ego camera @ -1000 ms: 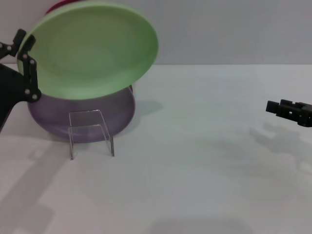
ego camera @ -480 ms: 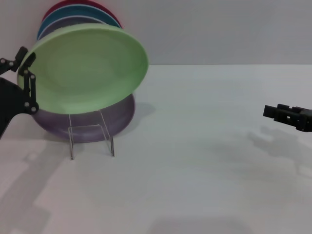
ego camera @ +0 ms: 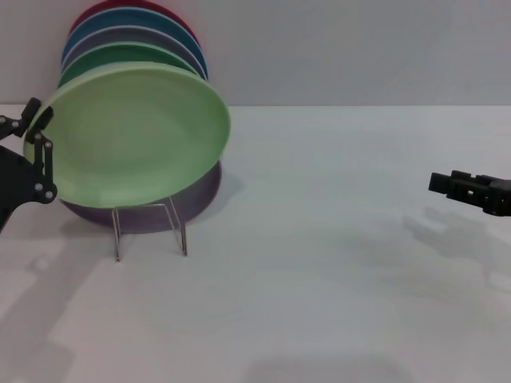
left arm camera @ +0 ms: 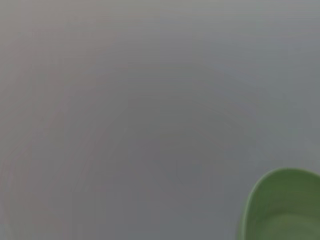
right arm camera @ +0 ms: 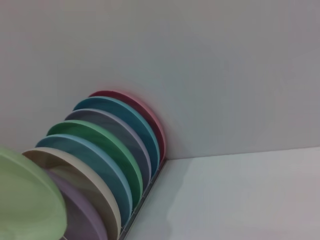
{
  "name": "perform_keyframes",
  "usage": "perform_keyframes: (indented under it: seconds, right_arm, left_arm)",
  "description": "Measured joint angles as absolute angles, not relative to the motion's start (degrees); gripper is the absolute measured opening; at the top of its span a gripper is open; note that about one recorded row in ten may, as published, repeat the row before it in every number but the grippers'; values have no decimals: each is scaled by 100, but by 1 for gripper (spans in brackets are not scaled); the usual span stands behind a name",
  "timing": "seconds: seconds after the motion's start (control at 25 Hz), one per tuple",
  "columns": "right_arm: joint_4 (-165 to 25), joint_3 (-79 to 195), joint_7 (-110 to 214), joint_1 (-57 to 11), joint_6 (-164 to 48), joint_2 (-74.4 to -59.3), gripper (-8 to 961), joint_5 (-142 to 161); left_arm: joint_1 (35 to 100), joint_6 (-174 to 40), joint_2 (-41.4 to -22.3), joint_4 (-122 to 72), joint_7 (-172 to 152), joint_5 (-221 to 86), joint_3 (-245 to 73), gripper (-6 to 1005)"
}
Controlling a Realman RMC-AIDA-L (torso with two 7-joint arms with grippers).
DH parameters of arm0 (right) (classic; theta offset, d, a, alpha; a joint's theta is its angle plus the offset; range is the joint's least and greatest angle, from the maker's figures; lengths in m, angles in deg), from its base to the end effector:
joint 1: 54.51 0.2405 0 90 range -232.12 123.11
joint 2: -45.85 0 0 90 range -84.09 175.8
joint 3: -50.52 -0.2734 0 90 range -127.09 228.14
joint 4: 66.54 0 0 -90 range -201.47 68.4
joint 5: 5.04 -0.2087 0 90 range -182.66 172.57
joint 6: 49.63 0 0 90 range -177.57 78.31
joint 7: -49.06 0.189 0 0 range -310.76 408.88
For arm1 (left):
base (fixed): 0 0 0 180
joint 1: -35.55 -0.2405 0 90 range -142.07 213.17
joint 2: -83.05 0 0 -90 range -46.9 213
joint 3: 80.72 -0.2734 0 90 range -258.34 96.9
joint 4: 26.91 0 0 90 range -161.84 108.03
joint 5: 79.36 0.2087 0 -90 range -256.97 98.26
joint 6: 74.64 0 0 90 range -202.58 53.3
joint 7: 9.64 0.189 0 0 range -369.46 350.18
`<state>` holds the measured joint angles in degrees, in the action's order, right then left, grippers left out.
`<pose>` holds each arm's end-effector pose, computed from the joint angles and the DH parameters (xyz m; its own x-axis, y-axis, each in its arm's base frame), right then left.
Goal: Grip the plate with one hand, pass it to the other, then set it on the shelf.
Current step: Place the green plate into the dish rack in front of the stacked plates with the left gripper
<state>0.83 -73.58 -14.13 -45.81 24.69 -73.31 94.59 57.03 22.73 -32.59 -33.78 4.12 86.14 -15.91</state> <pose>0.2928 0.3376 0.0268 0.4790 -0.5692 -0.6683 -0.8514 -0.4867 -0.1957 -0.2729 0.3255 0.0130 0.7623 -0.5906 0.2648 0.1757 -0.2050 -0.9629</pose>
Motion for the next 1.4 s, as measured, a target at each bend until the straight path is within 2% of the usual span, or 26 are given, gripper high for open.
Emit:
perform_keyframes:
  seconds: [0.32,0.6,0.8,1.08,1.4]
  right_arm:
    - [78,-7359,-1422,-4565,2473,-7321,558,9458]
    - [78,-7367,-1426,-4556,2473,-7324,558,9451]
    - [79,-7351,-1428,-4534,2472,-7324,558,9451]
    - [79,-7359,-1431,-4526,2531,-7324,558,9451]
    - [79,-7367,-1431,-4536,2544,-7324,557,9451]
  left_arm:
    - [5722,2181,-3262,-3349,421,8613,-1631,133]
    - [5744,1948,-3335,-3282,706,8620,-1700,144]
    - [5757,1599,-3487,-3311,1224,8608,-1643,151]
    - [5761,1311,-3513,-3347,1357,8604,-1629,162]
    - [5643,1370,-3524,-3378,1636,8612,-1740,261]
